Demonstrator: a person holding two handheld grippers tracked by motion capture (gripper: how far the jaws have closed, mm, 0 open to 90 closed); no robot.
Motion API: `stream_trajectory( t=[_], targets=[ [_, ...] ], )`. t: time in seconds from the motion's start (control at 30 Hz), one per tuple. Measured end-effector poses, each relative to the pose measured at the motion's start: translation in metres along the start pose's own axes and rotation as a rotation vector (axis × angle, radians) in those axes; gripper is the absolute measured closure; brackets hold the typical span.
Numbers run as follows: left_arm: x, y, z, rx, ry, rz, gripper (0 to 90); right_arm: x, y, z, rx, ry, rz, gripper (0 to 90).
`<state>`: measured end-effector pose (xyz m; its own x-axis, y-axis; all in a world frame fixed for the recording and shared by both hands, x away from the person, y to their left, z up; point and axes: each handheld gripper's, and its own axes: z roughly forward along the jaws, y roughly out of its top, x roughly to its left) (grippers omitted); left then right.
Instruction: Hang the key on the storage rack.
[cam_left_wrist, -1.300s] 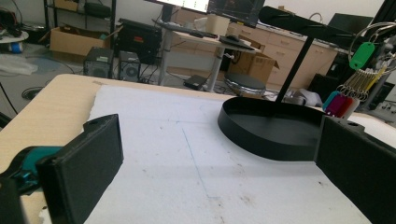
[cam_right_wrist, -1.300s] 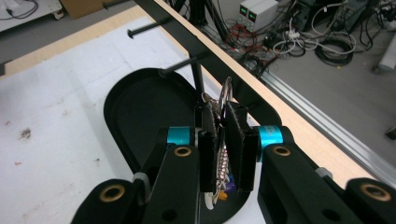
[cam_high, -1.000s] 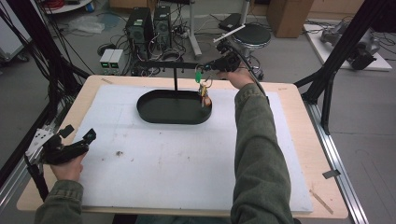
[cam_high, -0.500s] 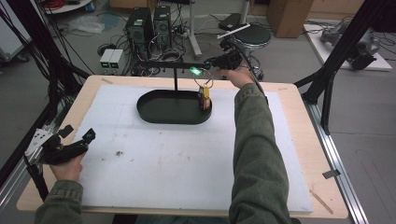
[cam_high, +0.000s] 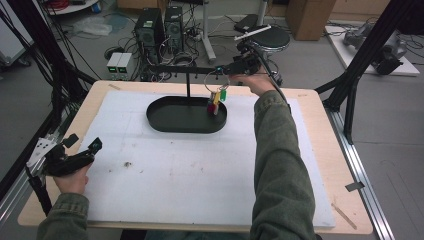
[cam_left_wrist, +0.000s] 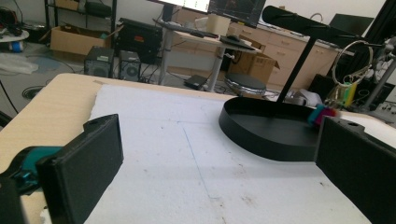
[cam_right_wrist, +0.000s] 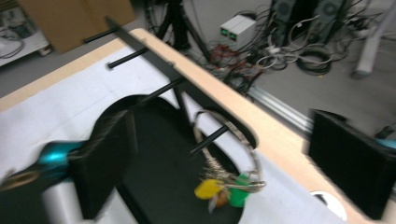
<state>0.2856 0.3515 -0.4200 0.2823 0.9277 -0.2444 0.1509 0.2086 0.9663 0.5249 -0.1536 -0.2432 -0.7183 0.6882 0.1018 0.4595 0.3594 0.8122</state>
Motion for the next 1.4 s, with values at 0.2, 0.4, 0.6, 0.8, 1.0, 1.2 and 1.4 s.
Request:
stream_trajectory(
  t=[0.2,0.4,0.6,0.8,1.0,1.2,1.4],
  targets=[
    [0.0,0.0,0.0,-0.003,-0.001,0.0,1.7,0.006,-0.015,0.0,0.031,-0.015,0.002,0.3],
    [0.0,0.0,0.001,-0.004,0.001,-0.006,1.7,0.013,-0.017,-0.003,0.069,-0.064,-0.024,0.4],
    [0.001,0.0,0.0,-0.006,0.001,-0.008,1.7,0.022,-0.015,-0.005,0.087,-0.105,-0.006,0.4],
    [0.0,0.0,0.0,-0.011,0.0,-0.014,1.7,0.029,-0.013,-0.011,0.09,-0.141,0.026,0.4],
    [0.0,0.001,0.0,-0.009,-0.005,-0.015,1.7,0.028,-0.024,-0.02,0.039,-0.159,0.06,0.4],
    [0.0,0.0,0.0,-0.008,-0.005,-0.015,1.7,0.025,-0.04,-0.03,0.016,-0.17,0.079,0.4],
    [-0.001,0.0,0.0,-0.004,-0.006,-0.015,1.7,0.03,-0.049,-0.044,-0.006,-0.169,0.068,0.4]
  ],
)
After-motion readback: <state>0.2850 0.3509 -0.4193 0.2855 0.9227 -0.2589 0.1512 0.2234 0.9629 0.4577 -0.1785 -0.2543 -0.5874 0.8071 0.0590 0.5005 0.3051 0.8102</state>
